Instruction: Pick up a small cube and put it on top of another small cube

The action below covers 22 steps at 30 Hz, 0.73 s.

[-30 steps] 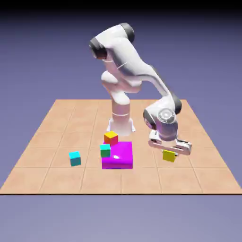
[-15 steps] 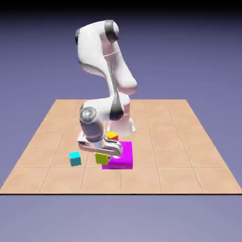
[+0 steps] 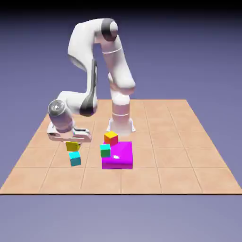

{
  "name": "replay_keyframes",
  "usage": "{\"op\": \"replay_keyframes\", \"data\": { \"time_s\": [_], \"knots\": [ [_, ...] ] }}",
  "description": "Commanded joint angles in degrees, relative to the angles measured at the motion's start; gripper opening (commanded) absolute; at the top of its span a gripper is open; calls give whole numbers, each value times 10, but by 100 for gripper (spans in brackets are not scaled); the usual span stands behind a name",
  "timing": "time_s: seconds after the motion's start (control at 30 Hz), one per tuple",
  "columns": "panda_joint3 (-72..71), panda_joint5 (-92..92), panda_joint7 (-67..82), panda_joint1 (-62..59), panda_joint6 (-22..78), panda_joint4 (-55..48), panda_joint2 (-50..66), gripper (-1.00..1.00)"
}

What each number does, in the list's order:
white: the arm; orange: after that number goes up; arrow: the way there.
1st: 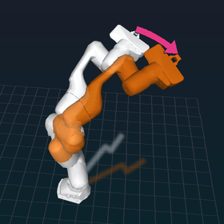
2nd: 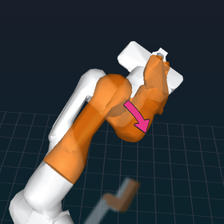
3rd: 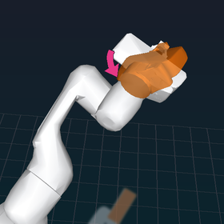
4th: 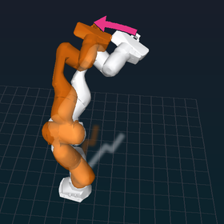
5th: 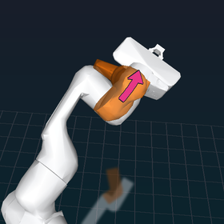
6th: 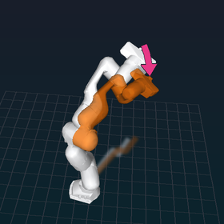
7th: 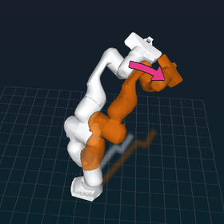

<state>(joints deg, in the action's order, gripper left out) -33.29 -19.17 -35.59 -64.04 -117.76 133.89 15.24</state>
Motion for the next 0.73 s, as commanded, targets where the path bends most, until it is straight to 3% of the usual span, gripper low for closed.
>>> {"op": "replay_keyframes", "data": {
  "time_s": [0.0,0.7],
  "knots": [
    [21,3,3,20,-5,2,1,-100],
    [457,102,80,447,-99,36,12,-100]
  ]
}}
